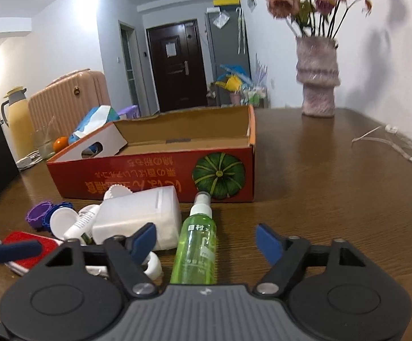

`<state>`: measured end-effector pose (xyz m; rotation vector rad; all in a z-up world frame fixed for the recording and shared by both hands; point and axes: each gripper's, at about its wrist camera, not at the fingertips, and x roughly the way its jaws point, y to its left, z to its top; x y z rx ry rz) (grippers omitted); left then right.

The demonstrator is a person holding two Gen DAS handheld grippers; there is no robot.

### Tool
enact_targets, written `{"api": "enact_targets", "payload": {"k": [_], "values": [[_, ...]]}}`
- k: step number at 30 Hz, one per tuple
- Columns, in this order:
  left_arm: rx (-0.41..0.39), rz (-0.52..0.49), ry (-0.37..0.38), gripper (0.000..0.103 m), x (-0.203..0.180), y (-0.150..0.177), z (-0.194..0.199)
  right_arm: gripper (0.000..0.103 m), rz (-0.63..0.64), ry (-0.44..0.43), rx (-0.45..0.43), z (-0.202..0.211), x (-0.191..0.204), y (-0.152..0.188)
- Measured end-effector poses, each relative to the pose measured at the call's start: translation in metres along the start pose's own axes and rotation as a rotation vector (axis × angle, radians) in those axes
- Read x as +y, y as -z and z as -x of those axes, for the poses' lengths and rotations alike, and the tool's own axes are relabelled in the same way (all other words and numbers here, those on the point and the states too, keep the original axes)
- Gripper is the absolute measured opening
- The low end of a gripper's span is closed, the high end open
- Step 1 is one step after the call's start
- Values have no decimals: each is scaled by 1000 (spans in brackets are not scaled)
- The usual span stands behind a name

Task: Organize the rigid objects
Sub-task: 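Grasp the cream cube charger with the left tool while the right tool grasps the green spray bottle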

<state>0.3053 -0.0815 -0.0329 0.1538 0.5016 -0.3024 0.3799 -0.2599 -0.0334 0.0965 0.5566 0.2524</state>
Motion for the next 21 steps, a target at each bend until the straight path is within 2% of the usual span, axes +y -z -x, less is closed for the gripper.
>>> {"api": "enact_targets", "payload": {"k": [2, 4, 5, 7, 9, 11, 15, 21], "values": [[4, -8, -11, 77, -1, -2, -3, 50, 5, 2, 30, -10, 1, -1], [7, -12, -29, 73, -3, -2, -4, 42, -7, -18, 58, -15, -2, -1], [8, -28, -31, 65, -7, -2, -3, 37, -14, -30, 64, -15, -4, 0], [32, -26, 1, 58, -8, -2, -3, 31, 10, -26, 72, -14, -4, 1], [57, -24, 12, 49, -10, -1, -5, 31, 39, -4, 77, -13, -4, 2], [86, -31, 12, 44, -12, 2, -9, 31, 79, 23, 76, -11, -3, 2], [99, -7, 27, 32, -12, 2, -13, 31, 85, 10, 103, -13, -8, 2], [65, 18, -16, 32, -14, 3, 3, 30, 86, 33, 93, -1, -6, 8]]}}
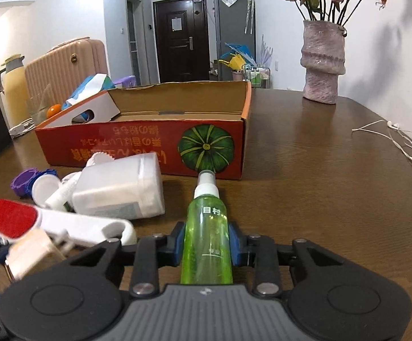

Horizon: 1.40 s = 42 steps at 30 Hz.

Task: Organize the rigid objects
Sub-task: 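Grasp the cream cube charger with the left tool while the right tool grasps the green spray bottle, then carry both items into the cardboard box and open both tools to release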

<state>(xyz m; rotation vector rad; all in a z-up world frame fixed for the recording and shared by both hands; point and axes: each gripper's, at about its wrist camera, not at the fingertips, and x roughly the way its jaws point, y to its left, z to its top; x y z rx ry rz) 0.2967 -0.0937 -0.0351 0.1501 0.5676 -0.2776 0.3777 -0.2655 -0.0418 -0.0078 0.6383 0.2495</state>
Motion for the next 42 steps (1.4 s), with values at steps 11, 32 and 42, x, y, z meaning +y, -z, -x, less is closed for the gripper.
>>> {"api": "enact_targets", "payload": {"k": [11, 32, 42], "values": [[-142, 92, -137, 32, 9, -4, 78, 30, 29, 33, -116, 84, 25, 22], [-252, 242, -223, 32, 87, -36, 117, 30, 14, -26, -240, 132, 53, -5], [-87, 243, -165, 32, 160, -126, -3, 30, -51, -100, -97, 18, 25, -100]]}}
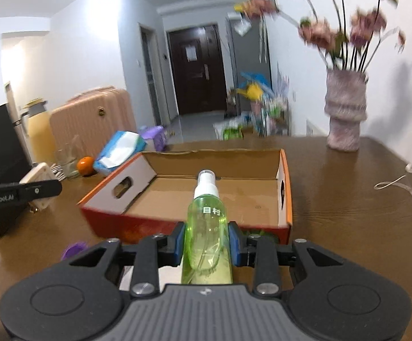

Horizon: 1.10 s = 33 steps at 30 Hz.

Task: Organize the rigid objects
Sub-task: 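Carry both items into the cardboard box and open both tools to release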

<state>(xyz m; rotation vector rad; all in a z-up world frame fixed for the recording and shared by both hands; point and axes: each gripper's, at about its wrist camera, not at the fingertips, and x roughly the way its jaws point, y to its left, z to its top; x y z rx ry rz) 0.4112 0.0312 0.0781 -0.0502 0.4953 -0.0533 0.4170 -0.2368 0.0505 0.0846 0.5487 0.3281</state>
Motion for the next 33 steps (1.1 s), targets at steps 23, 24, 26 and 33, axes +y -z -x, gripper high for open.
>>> {"api": "enact_targets", "payload": {"k": [23, 24, 26, 33], "values": [[413, -197, -80, 34, 4, -47, -238, 31, 392, 291, 441, -246, -18, -71], [410, -198, -86, 36, 3, -46, -236, 31, 411, 296, 441, -246, -15, -69], [417, -185, -73, 44, 2, -46, -234, 29, 416, 285, 442, -247, -15, -69], [403, -142, -78, 54, 4, -56, -217, 40, 355, 263, 407, -237, -25, -79]]}}
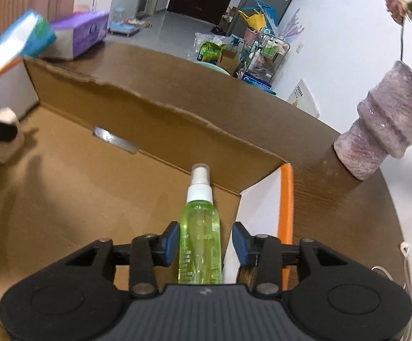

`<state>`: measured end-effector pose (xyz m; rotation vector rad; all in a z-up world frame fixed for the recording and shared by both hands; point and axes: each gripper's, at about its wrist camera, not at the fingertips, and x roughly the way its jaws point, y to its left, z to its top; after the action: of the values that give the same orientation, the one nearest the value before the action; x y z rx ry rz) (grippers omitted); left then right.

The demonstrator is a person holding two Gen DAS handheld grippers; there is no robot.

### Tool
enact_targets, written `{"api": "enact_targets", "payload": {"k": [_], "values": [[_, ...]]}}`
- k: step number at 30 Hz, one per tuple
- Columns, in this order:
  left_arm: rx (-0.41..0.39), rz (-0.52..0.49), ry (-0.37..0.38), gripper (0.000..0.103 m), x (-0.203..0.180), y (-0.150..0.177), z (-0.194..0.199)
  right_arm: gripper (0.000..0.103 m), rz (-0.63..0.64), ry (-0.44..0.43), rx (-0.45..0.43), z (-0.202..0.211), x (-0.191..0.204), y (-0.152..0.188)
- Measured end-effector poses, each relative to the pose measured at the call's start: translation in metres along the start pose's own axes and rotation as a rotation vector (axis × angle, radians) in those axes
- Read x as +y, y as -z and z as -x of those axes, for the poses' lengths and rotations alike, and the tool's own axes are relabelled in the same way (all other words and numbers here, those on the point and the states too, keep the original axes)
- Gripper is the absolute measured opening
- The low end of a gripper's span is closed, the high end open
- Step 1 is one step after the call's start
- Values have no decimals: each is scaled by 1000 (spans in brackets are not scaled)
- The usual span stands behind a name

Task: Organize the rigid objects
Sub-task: 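Carry both items into the cardboard box and open both tools to release, then lift both tools out of the box and back toward the remaining objects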

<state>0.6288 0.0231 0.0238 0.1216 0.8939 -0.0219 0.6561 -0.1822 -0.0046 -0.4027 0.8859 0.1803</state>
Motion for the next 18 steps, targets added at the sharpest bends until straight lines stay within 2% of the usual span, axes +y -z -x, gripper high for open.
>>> {"api": "enact_targets", "payload": {"k": [3, 5, 8, 12, 16, 18], "values": [[-30, 4, -8, 61, 2, -3, 21, 44, -30, -22, -24, 20, -7, -2], [-55, 12, -12, 63, 3, -4, 40, 53, -21, -13, -47, 39, -8, -4], [-98, 25, -19, 68, 2, -2, 74, 58, -12, -5, -87, 70, -8, -4], [-152, 39, -28, 80, 1, 6, 112, 61, -8, -7, -133, 109, -6, 2], [-176, 49, -23, 82, -3, 25, 139, 64, -32, -27, -194, 145, -6, 16], [-200, 57, -18, 86, -3, 35, 154, 65, -54, -46, -231, 161, -6, 26]]}}
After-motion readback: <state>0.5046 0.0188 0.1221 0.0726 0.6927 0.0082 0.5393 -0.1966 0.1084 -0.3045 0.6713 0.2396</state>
